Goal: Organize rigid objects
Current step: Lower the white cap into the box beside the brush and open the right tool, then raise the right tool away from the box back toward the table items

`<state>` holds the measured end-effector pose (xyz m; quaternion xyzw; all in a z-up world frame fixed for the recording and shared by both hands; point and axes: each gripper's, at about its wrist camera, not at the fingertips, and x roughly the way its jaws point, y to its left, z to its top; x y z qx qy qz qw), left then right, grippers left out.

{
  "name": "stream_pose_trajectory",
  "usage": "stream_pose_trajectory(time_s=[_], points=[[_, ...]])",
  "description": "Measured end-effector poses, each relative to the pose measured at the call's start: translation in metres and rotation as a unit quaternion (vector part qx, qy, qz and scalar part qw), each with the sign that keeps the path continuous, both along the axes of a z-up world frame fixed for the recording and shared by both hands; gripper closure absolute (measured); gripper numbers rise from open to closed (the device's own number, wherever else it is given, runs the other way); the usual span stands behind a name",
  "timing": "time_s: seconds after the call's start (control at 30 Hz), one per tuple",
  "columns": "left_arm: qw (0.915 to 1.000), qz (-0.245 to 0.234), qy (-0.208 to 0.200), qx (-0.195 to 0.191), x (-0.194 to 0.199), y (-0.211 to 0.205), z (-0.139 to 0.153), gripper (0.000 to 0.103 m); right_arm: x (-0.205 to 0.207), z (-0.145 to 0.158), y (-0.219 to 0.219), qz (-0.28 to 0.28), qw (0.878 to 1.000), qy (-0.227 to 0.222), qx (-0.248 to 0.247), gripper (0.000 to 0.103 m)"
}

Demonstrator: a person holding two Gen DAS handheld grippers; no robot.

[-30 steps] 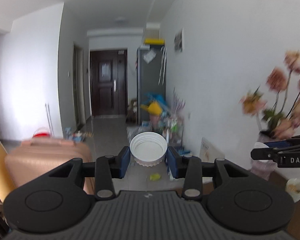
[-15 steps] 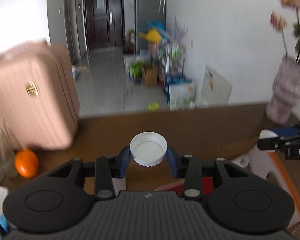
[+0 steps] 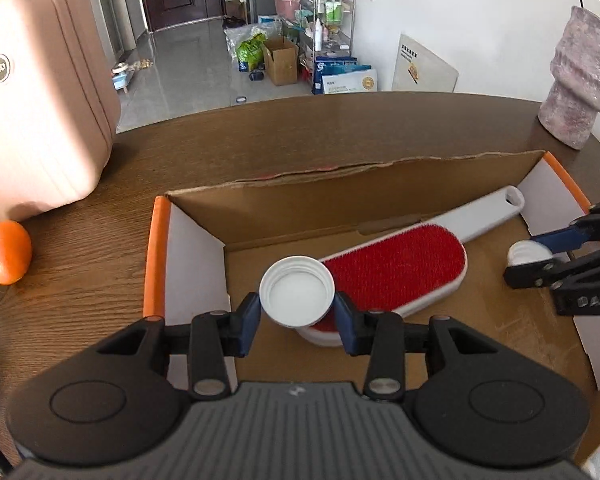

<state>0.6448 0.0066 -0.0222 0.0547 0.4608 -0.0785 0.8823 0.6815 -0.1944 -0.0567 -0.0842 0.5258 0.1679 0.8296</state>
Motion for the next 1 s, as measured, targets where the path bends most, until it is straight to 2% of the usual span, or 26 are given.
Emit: stream_pose_trajectory(time_s=[0.13,0.23,0.3,0.33,0.37,0.43,0.57,0.63,0.8,0.9,0.93,1.0], points=[[0.9999,-0.009,0.012,-0.003,0.001,0.002,0.007,0.063,0.005,-0.007,0.003,0.002,1.0,0.006,-0.002,0.064],[0.9994,-0.012,0.029,0.015,0.0,0.002,0.002,0.062,0.006,-0.007,-0.001,-0.002,1.0,0.006,0.003,0.063],[0.9992,-0.016,0.022,0.028,-0.004,0.001,-0.001,0.062,0.007,-0.006,-0.001,-0.002,1.0,0.006,0.006,0.06],[0.999,-0.016,0.022,0.035,-0.004,-0.002,-0.002,0.057,0.007,-0.007,-0.001,0.0,1.0,0.007,0.007,0.059],[0.9991,-0.016,0.025,0.031,-0.005,-0.004,-0.001,0.043,0.007,-0.006,0.0,0.002,1.0,0.007,0.006,0.056],[0.9991,-0.021,0.031,0.019,-0.004,-0.007,-0.001,0.032,0.005,-0.004,0.003,0.002,1.0,0.004,0.001,0.051],[0.9987,-0.017,0.041,0.025,-0.004,-0.011,0.002,0.031,-0.002,0.012,0.007,0.006,1.0,-0.015,0.001,0.033],[0.9987,-0.014,0.045,0.017,-0.006,-0.011,0.008,0.03,-0.003,0.017,0.006,0.004,1.0,-0.019,0.002,0.032],[0.9995,-0.009,0.026,0.014,-0.024,-0.008,0.037,0.029,-0.025,0.056,0.001,-0.002,0.999,-0.043,0.003,0.03],[0.9999,-0.006,0.007,0.009,-0.04,-0.006,0.066,0.028,-0.042,0.084,-0.002,-0.007,0.998,-0.063,0.005,0.03],[1.0,-0.006,-0.001,0.008,-0.047,-0.006,0.077,0.028,-0.042,0.084,-0.002,-0.007,0.998,-0.063,0.005,0.03],[0.9998,-0.005,-0.019,0.006,-0.062,-0.005,0.1,0.028,-0.065,0.121,-0.006,-0.009,0.996,-0.091,0.005,0.03]])
